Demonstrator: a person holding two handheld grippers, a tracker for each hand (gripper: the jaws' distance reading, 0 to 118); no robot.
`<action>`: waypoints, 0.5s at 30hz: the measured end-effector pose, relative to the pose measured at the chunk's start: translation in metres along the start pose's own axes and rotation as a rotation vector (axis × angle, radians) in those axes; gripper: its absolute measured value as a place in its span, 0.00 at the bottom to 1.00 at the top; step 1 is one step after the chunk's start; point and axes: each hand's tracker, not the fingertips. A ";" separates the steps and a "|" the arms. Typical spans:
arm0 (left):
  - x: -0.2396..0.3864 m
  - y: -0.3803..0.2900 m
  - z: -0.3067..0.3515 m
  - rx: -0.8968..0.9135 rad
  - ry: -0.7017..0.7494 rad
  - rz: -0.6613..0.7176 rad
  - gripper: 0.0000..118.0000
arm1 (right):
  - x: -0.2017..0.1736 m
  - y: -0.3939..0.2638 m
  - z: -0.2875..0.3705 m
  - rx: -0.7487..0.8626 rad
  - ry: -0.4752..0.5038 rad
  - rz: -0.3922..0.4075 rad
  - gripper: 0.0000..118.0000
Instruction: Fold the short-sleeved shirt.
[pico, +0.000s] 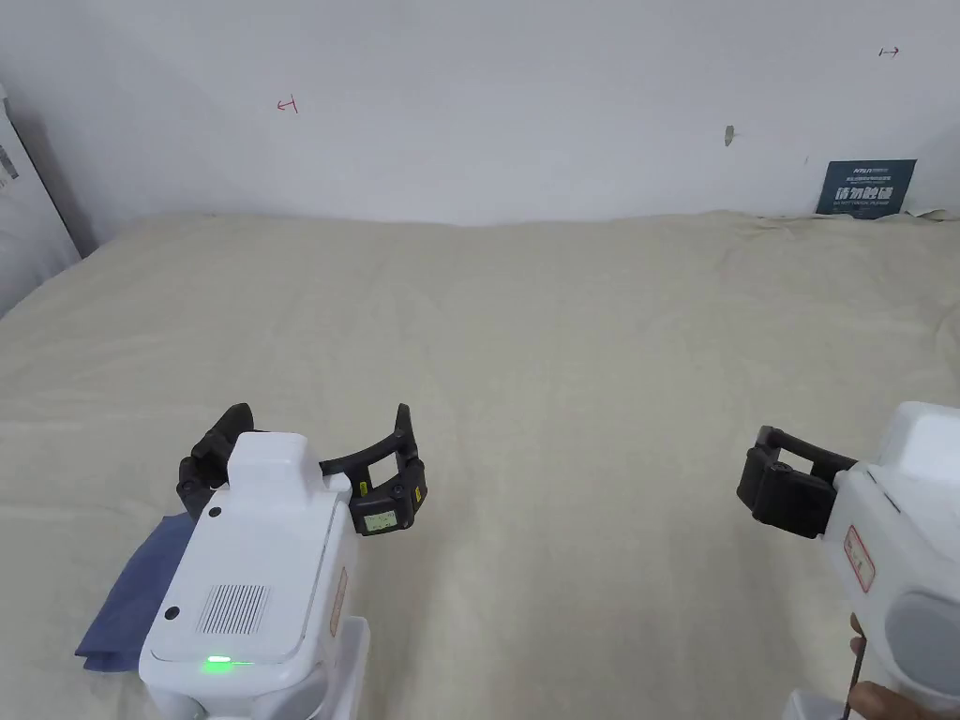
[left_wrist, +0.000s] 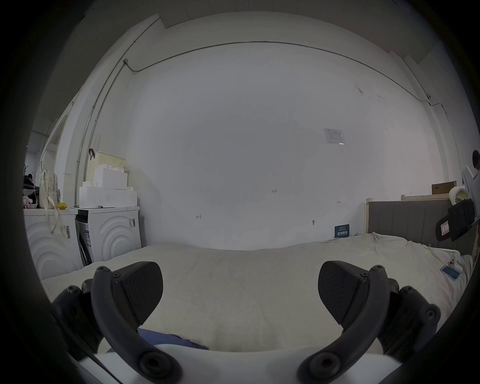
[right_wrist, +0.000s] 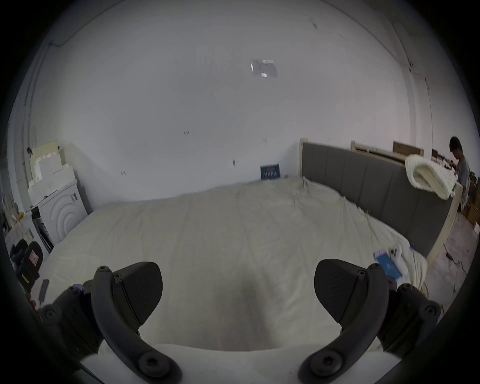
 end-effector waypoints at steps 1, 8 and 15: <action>0.000 0.000 0.000 0.000 -0.001 -0.001 1.00 | 0.001 -0.003 0.001 0.056 0.014 0.020 0.98; 0.001 0.001 0.000 0.004 -0.002 0.000 1.00 | 0.002 -0.019 0.008 0.332 0.060 0.122 0.99; 0.001 0.002 0.000 0.006 0.000 -0.001 1.00 | 0.005 -0.021 0.010 0.382 0.073 0.110 1.00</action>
